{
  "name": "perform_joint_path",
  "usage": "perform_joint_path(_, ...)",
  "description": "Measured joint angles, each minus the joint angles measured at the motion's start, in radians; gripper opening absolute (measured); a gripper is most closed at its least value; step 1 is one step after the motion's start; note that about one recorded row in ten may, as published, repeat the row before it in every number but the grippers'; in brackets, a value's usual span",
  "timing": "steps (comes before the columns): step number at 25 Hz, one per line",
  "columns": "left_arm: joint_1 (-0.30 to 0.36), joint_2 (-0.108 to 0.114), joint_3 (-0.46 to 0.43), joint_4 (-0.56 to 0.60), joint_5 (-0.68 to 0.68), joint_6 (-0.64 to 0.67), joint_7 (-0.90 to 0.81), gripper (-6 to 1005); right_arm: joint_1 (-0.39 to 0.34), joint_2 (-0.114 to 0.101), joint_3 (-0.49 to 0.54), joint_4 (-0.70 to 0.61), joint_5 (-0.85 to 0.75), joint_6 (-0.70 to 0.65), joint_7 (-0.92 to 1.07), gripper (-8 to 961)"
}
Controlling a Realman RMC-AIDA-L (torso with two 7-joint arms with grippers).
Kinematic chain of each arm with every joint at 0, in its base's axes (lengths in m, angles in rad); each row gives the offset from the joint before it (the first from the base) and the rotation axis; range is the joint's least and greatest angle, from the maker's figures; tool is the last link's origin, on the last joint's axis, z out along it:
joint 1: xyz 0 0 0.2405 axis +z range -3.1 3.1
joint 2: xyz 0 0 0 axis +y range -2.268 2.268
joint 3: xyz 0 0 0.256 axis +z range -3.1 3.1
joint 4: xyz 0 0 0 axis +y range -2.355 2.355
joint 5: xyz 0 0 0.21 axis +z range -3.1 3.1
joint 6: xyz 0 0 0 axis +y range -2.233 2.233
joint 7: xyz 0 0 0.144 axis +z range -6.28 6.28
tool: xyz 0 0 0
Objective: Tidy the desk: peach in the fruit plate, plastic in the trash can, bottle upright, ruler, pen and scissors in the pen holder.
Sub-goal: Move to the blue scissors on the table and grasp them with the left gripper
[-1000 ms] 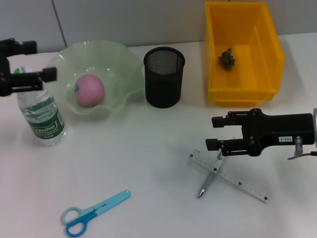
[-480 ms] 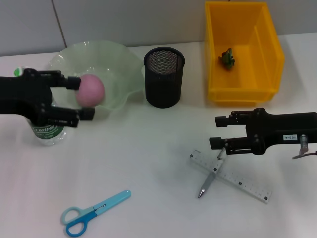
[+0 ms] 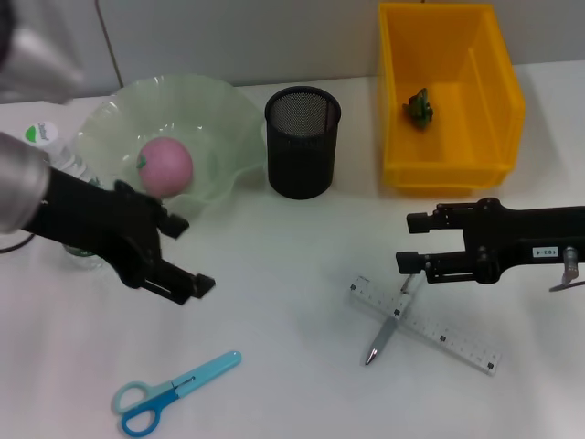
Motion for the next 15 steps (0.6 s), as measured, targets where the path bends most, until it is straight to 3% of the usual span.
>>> perform_joint_path(4, -0.035, -0.002, 0.062, 0.004, 0.061, 0.009, -0.094, 848, 0.0, -0.004, 0.0, -0.001, 0.0, 0.002, -0.006, 721)
perform_joint_path(5, -0.067, -0.004, 0.125, -0.002, 0.105, 0.01, -0.167, 848, 0.0, -0.004, 0.0, -0.001, 0.0, 0.004, -0.007, 721)
perform_joint_path(9, -0.11, -0.007, 0.229, -0.018, 0.146, 0.017, -0.258, 847, -0.001, -0.007, 0.0, -0.001, -0.001, 0.007, -0.008, 721)
perform_joint_path(15, -0.147, -0.012, 0.293, -0.072, 0.162, 0.025, -0.303, 846, -0.002, -0.008, 0.009, -0.001, -0.002, 0.007, -0.009, 722)
